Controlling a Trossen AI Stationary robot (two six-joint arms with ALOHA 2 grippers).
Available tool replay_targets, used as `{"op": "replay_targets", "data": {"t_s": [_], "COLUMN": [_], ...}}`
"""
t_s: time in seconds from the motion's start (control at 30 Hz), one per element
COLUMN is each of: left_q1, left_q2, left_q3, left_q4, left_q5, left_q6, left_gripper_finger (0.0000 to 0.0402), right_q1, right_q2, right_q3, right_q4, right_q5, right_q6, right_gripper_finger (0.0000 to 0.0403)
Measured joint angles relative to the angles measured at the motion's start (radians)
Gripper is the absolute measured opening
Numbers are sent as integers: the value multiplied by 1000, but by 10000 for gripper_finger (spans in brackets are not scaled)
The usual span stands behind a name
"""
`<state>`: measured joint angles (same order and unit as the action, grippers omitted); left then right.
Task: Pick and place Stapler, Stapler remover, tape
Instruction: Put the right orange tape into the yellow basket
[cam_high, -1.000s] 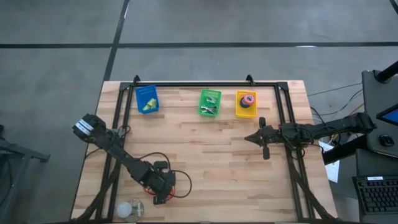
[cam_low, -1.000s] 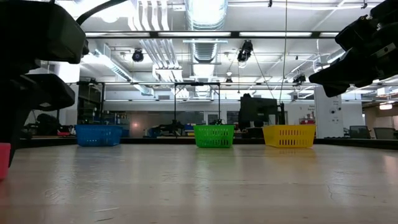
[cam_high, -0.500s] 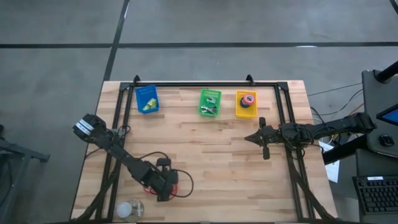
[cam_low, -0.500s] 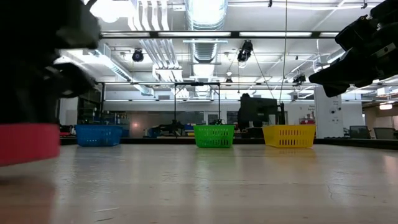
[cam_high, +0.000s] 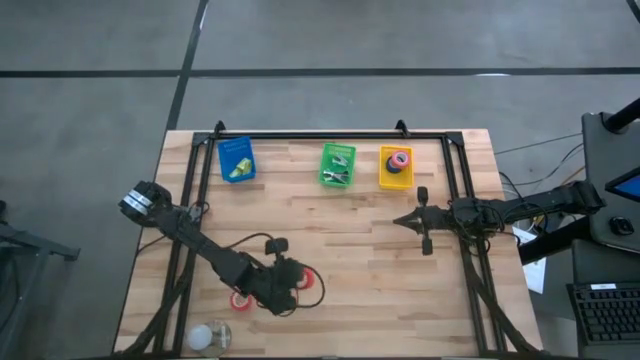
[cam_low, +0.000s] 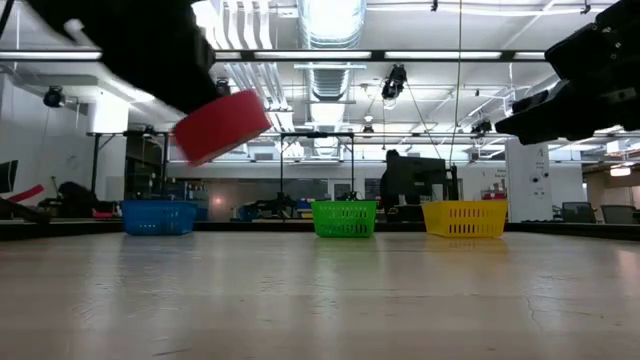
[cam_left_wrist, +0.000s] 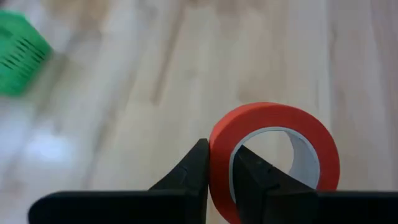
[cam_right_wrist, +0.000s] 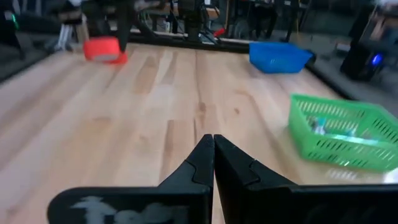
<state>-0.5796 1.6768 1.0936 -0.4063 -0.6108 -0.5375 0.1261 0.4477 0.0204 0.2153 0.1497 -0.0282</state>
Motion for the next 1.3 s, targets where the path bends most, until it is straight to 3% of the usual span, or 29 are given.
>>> {"op": "replay_targets", "data": {"t_s": [0.17, 0.27, 0.43, 0.57, 0.8, 1.07, 1.3], "left_q1": [48, 89, 160, 216, 302, 360, 392], "left_q2": [0, 0, -1, 5, 50, 129, 214], "left_q3": [21, 18, 20, 16, 47, 148, 261], "left_q4": [103, 202, 297, 403, 436, 444, 406], "left_q5": [-65, -64, -64, -78, -122, -134, -134], "left_q6": [64, 119, 154, 241, 389, 572, 648], "left_gripper_finger": [46, 47, 49, 47, 49, 50, 51], "right_q1": [0, 1, 0, 1, 0, 0, 0], "right_q2": [0, 0, 1, 1, 9, 124, 254], "right_q3": [0, 0, 0, 0, 0, 3, 64], "right_q4": [8, 8, 84, 199, 279, 283, 296], "right_q5": [23, -25, -19, -25, 15, 117, 167], "right_q6": [-91, 118, 396, 511, 662, 835, 849], "right_gripper_finger": [9, 9, 9, 9, 20, 144, 270]}}
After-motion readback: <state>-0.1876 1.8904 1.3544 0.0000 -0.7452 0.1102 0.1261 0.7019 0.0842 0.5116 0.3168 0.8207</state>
